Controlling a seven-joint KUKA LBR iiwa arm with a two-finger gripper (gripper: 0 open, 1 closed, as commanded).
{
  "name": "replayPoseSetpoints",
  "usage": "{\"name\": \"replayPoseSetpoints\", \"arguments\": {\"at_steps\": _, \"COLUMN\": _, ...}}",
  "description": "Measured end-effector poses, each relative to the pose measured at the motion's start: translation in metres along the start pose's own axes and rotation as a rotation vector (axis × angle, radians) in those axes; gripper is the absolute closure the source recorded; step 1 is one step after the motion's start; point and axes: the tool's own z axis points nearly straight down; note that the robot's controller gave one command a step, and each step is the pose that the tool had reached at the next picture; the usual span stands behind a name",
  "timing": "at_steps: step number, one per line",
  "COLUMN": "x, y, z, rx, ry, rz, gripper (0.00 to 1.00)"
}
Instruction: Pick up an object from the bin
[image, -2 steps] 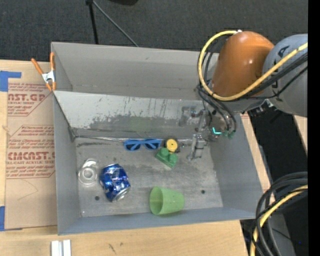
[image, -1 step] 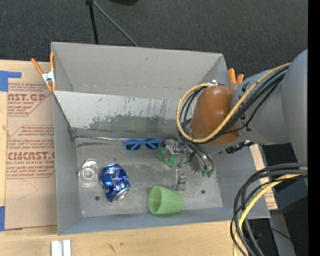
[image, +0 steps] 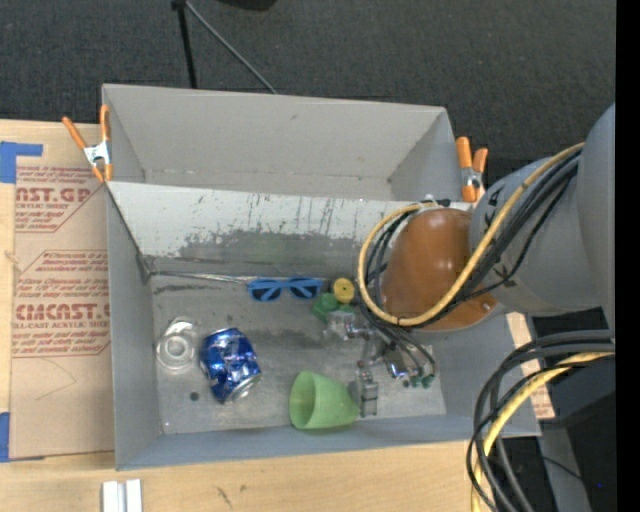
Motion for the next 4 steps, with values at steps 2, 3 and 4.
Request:
{"name": "replayPoseSetpoints", "arguments": {"at_steps": 2, "x": 0.008, "y": 0.036, "z": 0.006, "rx": -0.005, "ry": 0.014, "rz": -0.43, "gripper": 0.0}}
{"name": "replayPoseSetpoints", "arguments": {"at_steps": 3, "x": 0.006, "y": 0.035, "z": 0.02, "rx": -0.004, "ry": -0.001, "rz": -0.898, "gripper": 0.0}}
{"name": "replayPoseSetpoints", "arguments": {"at_steps": 4, "x": 0.002, "y": 0.035, "z": 0.02, "rx": 0.0, "ry": -0.016, "rz": -0.896, "gripper": 1.0}}
